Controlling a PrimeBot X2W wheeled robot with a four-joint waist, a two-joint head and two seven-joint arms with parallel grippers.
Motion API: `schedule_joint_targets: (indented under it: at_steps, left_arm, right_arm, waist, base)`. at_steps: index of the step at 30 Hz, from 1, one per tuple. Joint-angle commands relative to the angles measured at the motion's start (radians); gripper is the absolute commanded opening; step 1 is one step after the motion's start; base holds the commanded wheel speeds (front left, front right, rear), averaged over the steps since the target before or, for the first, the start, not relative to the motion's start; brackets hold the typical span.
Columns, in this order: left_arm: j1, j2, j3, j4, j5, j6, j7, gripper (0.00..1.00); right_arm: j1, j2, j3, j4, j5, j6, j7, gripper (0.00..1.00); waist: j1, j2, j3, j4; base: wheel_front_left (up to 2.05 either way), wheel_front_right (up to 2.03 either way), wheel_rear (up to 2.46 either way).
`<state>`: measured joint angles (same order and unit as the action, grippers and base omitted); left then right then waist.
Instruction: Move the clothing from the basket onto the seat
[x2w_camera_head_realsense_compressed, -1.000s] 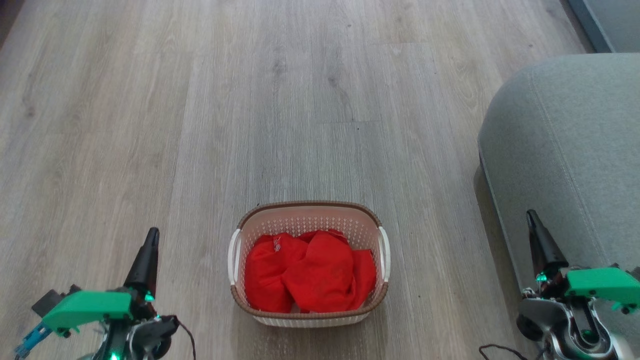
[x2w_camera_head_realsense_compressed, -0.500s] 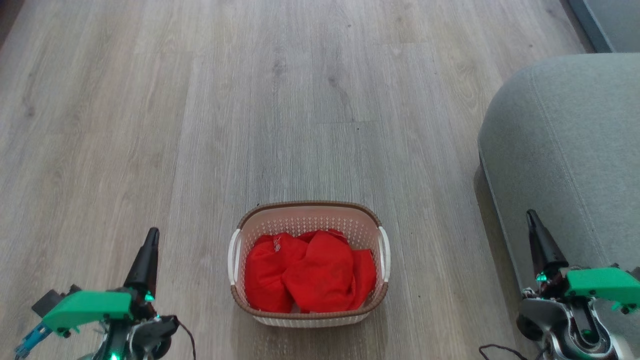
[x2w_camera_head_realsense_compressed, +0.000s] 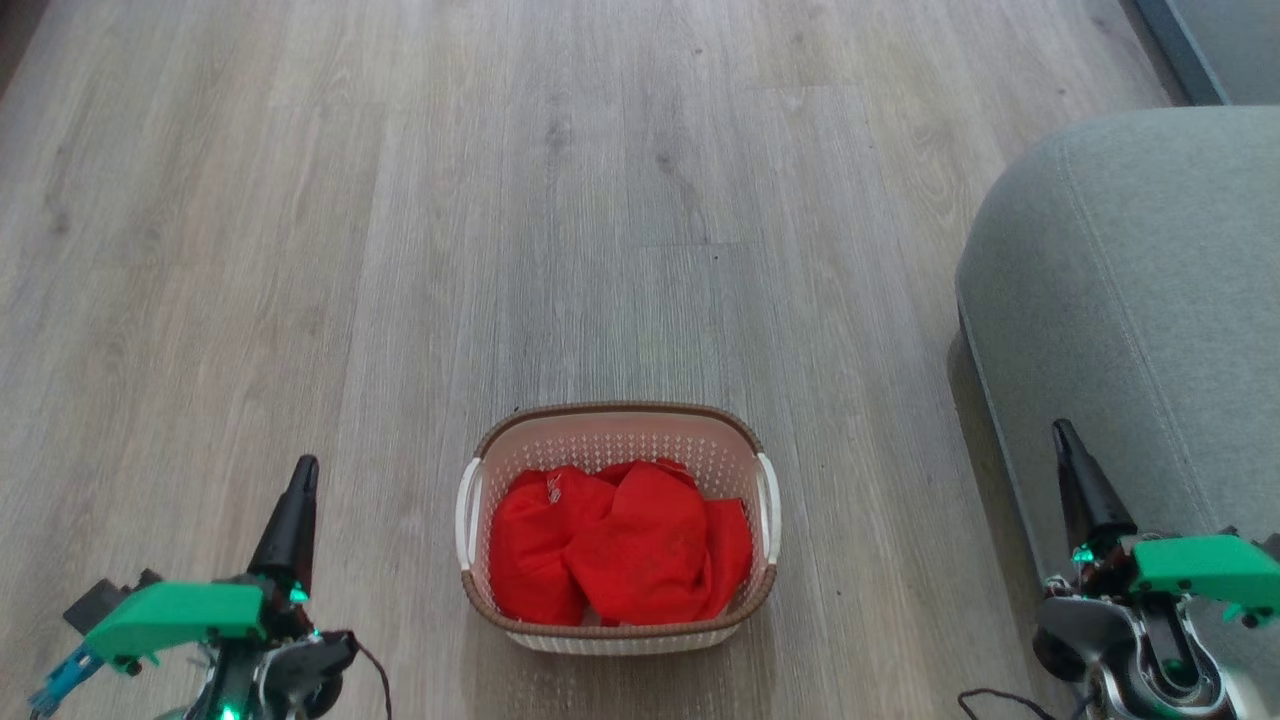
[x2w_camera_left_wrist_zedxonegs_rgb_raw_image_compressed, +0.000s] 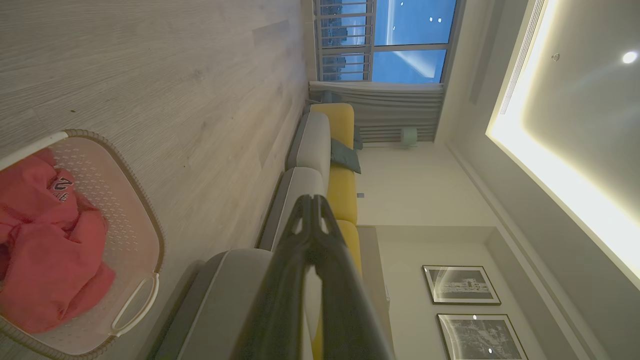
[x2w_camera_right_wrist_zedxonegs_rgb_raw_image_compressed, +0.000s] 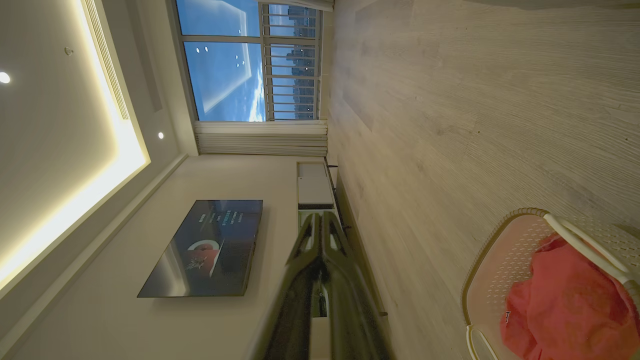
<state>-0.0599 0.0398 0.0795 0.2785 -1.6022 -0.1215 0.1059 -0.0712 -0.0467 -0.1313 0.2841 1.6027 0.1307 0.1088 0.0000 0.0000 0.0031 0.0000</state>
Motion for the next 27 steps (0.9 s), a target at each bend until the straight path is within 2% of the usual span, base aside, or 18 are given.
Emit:
schedule_joint_targets:
  at_steps: [1,10,11,14,27]
  left_arm:
    - [-0.048,0.010,0.034,-0.034,-0.007,-0.009,0.007,0.00]
    - [-0.048,0.010,0.034,-0.034,-0.007,-0.009,0.007,0.00]
    - [0.000,-0.001,-0.001,0.002,0.000,0.001,-0.001,1.00]
    - [0.022,-0.003,-0.006,0.045,0.001,0.002,-0.001,1.00]
    - [-0.030,0.004,-0.026,0.065,0.032,0.001,-0.036,1.00]
  right_arm:
    - [-0.037,-0.004,0.018,-0.039,0.006,0.000,0.004,0.00]
    - [-0.037,-0.004,0.018,-0.039,0.006,0.000,0.004,0.00]
    - [0.000,0.000,0.001,0.003,0.000,0.000,0.000,1.00]
    - [0.018,0.005,0.005,0.049,0.000,0.000,0.000,1.00]
    - [-0.038,-0.006,0.043,0.060,-0.025,0.000,-0.026,1.00]
  waist:
    - [0.0000,0.0000,0.000,0.000]
    - [0.0000,0.0000,0.000,0.000]
    - [0.0000,0.0000,0.000,0.000]
    - [0.0000,0.0000,0.000,0.000]
    - [0.0000,0.0000,0.006,-0.001]
  base:
    - [0.00,0.00,0.00]
    - [0.00,0.00,0.00]
    - [0.00,0.00,0.00]
    - [0.00,0.00,0.00]
    - [0.00,0.00,0.00]
